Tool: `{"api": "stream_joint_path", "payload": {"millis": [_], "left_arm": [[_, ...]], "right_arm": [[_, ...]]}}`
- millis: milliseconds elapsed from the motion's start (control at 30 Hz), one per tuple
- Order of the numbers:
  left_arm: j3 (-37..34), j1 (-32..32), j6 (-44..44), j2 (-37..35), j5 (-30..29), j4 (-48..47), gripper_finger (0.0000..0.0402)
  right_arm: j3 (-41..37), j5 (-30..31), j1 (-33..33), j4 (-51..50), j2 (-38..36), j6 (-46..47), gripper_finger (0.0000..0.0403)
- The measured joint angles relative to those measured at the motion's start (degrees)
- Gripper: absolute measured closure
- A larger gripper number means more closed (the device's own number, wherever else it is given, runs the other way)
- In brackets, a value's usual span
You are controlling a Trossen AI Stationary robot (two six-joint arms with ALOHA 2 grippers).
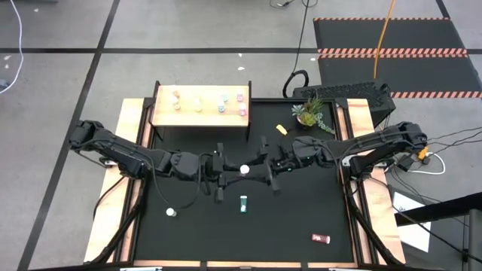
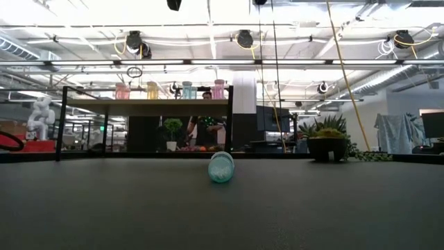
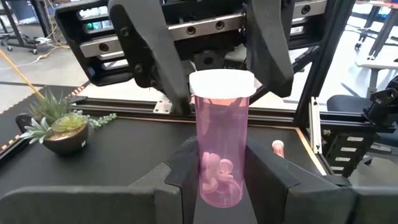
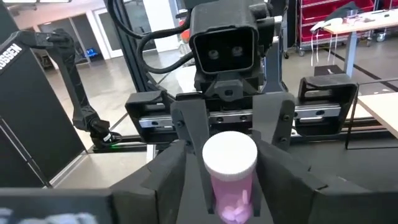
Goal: Pick and place medicine bottles onto shelf by color
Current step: Put the pink pill bottle on the shelf aligned with the other pink pill bottles
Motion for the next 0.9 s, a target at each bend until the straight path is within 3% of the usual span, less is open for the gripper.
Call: {"api": "stream_joint_path", "payload": {"millis": [367, 600, 700, 900], "left_arm": [[0.00, 0.15, -2.26, 0.00, -0.24, -0.11, 0.0289], [0.04, 0.23, -6.42, -0.93, -4.58, -3.91, 0.0281], [0.02, 0.28, -6.84, -3.25, -7.03, -9.39, 0.0251], [0.00, 0.26, -9.31, -11.85, -14.39, -23.88, 0.0151]], "right_arm": [[0.00, -1.07, -1.40, -0.37, 0.00, 0.48, 0.0300], [-0.03, 0.20, -2.21, -0.82, 0.09, 0.43, 0.0298], [1.33, 0.29, -4.15, -1.46, 0.05, 0.37, 0.0299], [4.38, 0.50, -9.35, -2.35, 0.02, -2.02, 0.0299]]}}
